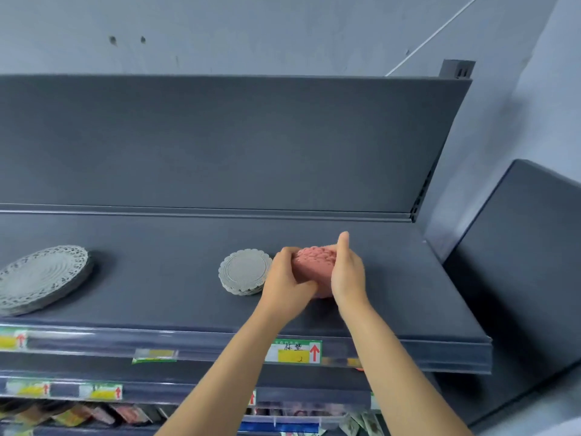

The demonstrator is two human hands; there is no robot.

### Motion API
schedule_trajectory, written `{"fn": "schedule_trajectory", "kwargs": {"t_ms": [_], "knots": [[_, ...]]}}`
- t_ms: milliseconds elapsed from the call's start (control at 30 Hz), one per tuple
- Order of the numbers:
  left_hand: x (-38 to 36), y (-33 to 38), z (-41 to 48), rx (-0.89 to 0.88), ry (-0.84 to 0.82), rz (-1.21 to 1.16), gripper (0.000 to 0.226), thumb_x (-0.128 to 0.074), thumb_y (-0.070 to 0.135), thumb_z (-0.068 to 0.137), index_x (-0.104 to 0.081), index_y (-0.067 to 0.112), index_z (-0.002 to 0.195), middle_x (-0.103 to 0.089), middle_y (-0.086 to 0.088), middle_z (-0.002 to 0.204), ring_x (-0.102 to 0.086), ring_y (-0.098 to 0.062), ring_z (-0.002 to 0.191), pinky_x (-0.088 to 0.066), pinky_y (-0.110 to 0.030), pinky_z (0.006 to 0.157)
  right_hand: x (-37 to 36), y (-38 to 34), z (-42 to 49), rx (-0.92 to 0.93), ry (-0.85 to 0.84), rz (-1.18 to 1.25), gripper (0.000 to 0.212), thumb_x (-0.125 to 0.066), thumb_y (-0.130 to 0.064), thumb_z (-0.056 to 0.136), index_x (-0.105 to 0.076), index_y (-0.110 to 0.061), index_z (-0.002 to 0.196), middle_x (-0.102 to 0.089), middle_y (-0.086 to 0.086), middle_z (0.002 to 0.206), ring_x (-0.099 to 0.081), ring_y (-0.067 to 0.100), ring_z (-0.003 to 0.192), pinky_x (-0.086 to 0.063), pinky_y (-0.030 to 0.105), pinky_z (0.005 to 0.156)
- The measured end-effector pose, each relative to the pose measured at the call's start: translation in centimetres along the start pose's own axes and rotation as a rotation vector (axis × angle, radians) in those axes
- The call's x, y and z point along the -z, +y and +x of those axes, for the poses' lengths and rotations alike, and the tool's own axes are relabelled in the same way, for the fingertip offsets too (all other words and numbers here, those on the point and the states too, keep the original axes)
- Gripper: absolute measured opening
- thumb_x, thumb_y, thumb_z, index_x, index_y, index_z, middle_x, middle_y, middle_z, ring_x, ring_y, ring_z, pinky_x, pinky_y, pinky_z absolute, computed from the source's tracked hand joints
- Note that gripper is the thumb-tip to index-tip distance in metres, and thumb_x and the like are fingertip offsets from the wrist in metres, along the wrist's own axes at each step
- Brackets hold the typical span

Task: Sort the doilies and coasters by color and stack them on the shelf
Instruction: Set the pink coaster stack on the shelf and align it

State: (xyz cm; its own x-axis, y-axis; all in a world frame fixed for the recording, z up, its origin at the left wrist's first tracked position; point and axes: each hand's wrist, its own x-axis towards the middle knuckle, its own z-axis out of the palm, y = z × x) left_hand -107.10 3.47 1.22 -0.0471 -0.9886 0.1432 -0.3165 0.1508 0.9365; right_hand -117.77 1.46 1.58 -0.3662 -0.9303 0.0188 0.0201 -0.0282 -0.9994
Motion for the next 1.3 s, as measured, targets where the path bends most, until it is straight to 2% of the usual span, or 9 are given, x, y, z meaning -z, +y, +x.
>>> {"fn": "schedule_trajectory", "kwargs": {"t_ms": [167,400,600,700,800,867,967,1100,1300], "knots": [[-0.9,-1.0,0.2,-0.002,-0.007,0.022,0.077,-0.069,0.002,0.063,-0.04,0.019,0.133,-0.052,0.002,0.126,-0.05,-0.013,0.117,-0.043,-0.026,0.098,0.7,1.5,-0.2,-0.177,-0.033,0.121,0.054,-0.027,-0.057,0.096,-0.063,-0.019,0.081,-0.069,0.008,0.096,-0.065,0.022,0.09,-0.054,0.037,0.081],[-1.1,-0.9,0.6,-0.05,0.027,-0.005,0.087,-0.071,-0.003,0.07,-0.031,0.019,0.143,-0.043,0.006,0.136,-0.045,-0.008,0.124,-0.037,-0.017,0.096,0.0,1.0,-0.3,-0.073,-0.051,0.216,0.064,-0.026,-0.062,0.093,-0.065,-0.011,0.098,-0.071,0.01,0.1,-0.067,0.025,0.096,-0.055,0.042,0.088],[-0.6,-2.1,0.1,0.012,0.025,-0.028,0.095,-0.084,0.012,0.065,-0.031,0.024,0.143,-0.049,0.015,0.127,-0.048,-0.002,0.116,-0.036,-0.001,0.085,-0.3,2.2,0.2,-0.054,-0.076,0.097,0.061,-0.029,-0.077,0.079,-0.062,-0.029,0.097,-0.065,0.003,0.109,-0.061,0.021,0.105,-0.047,0.047,0.098],[-0.5,-2.0,0.3,-0.007,-0.002,-0.043,0.103,-0.088,0.015,0.062,-0.028,0.022,0.146,-0.045,0.015,0.134,-0.043,0.002,0.121,-0.031,0.007,0.084,-0.2,2.1,0.0,-0.032,-0.132,0.159,0.05,-0.032,-0.061,0.093,-0.065,-0.024,0.098,-0.069,0.006,0.105,-0.064,0.022,0.102,-0.049,0.045,0.096],[-0.1,-1.6,0.6,-0.031,-0.033,-0.052,0.11,-0.089,0.019,0.062,-0.023,0.022,0.149,-0.04,0.014,0.141,-0.039,0.001,0.128,-0.033,-0.003,0.098,0.1,2.1,0.6,-0.05,-0.231,0.207,0.052,-0.03,-0.052,0.097,-0.07,-0.019,0.103,-0.073,0.002,0.103,-0.068,0.017,0.098,-0.054,0.033,0.086],[0.2,-2.1,0.8,-0.046,-0.002,-0.045,0.11,-0.09,0.022,0.058,-0.026,0.021,0.147,-0.044,0.01,0.14,-0.042,-0.003,0.128,-0.037,-0.022,0.106,0.1,2.4,1.2,-0.053,-0.244,0.168,0.056,-0.028,-0.052,0.097,-0.069,-0.015,0.106,-0.073,0.004,0.104,-0.069,0.018,0.098,-0.055,0.032,0.084],[0.2,-3.2,0.3,-0.012,0.056,0.028,0.099,-0.088,0.024,0.058,-0.033,0.023,0.14,-0.048,0.006,0.132,-0.049,-0.006,0.12,-0.041,-0.026,0.102,-0.4,2.9,1.8,-0.055,-0.14,0.104,0.057,-0.027,-0.052,0.098,-0.067,-0.012,0.103,-0.071,0.007,0.101,-0.067,0.023,0.098,-0.053,0.039,0.089],[0.3,-3.6,0.1,-0.047,0.093,0.082,0.071,-0.086,0.014,0.063,-0.044,0.027,0.118,-0.052,0.008,0.116,-0.05,0.003,0.106,-0.04,-0.009,0.087,-0.3,3.3,1.8,0.006,-0.043,0.095,0.061,-0.02,-0.056,0.097,-0.067,-0.017,0.102,-0.066,-0.003,0.108,-0.058,0.016,0.107,-0.044,0.034,0.097],[-0.7,-3.0,0.6,-0.006,0.153,-0.158,0.076,-0.076,-0.011,0.066,-0.043,0.024,0.125,-0.049,0.01,0.122,-0.051,0.001,0.113,-0.044,-0.008,0.084,-0.3,3.4,1.2,0.094,-0.15,0.161,0.068,-0.021,-0.063,0.088,-0.066,-0.015,0.105,-0.066,-0.004,0.109,-0.064,0.01,0.096,-0.051,0.023,0.079]]}}
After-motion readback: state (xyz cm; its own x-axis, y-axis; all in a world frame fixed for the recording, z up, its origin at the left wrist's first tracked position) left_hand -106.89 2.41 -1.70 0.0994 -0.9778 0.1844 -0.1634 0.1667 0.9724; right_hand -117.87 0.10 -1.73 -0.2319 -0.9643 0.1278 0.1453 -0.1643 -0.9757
